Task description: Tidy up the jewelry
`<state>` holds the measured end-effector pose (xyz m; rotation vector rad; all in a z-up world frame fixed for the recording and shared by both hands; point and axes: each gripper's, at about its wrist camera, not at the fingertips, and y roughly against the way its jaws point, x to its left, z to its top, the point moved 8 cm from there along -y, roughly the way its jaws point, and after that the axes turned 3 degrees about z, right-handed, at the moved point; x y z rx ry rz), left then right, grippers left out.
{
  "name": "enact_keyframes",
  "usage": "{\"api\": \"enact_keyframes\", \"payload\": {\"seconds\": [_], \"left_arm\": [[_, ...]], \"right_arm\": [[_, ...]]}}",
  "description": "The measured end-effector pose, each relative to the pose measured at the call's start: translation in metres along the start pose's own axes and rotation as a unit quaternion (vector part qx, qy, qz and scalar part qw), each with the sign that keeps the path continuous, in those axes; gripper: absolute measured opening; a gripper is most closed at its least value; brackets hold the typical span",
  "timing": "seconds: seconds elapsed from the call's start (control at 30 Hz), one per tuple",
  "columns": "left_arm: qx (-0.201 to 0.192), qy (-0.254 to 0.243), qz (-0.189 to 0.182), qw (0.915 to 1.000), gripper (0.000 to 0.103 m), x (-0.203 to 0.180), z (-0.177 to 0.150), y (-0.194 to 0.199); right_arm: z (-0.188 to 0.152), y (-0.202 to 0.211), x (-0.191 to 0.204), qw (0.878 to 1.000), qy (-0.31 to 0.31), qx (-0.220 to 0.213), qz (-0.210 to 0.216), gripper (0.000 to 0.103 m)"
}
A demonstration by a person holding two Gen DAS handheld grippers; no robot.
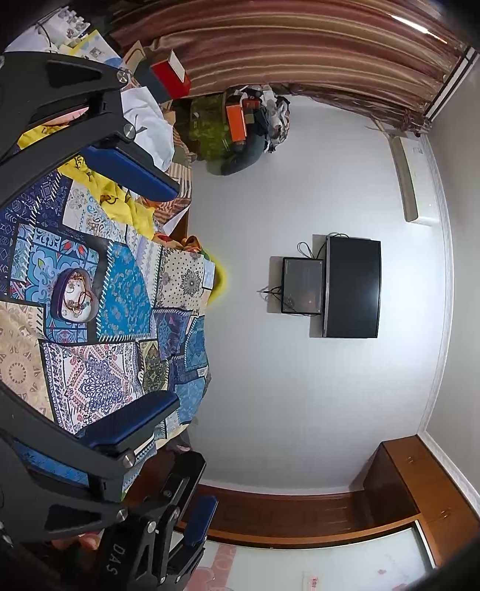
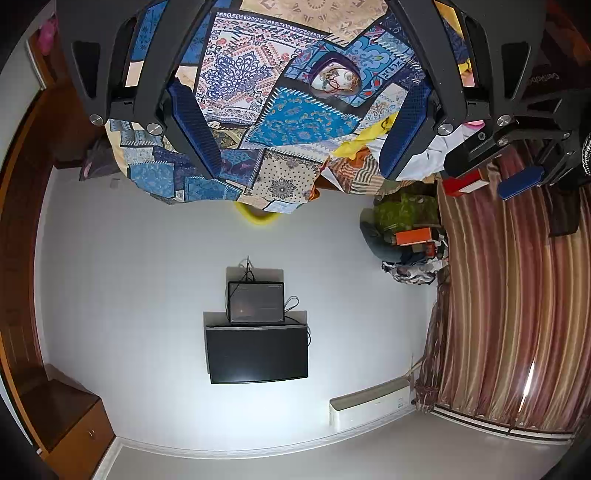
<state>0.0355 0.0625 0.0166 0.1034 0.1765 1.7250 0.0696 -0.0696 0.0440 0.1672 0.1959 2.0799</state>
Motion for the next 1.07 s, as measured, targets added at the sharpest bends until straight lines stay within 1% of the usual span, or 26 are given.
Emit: {"api": "enact_keyframes", "payload": {"seconds": [0.37, 1.07], "left_arm": [[0.005, 0.006, -0.005, 1.0000, 0.102, 0.0014, 0.0002, 0.0005], [0.010, 0.017, 0.002, 0.9998, 0.102, 0.0044, -0.0053, -0.0028]], "right_arm": [[-0.0003, -0.0021, -0.0024, 1.000, -0.005, 0.001, -0.002, 0.085], [-0.0012, -0.0064, -0.0035, 1.000, -0.005, 0.007, -0.008, 0.085]]}}
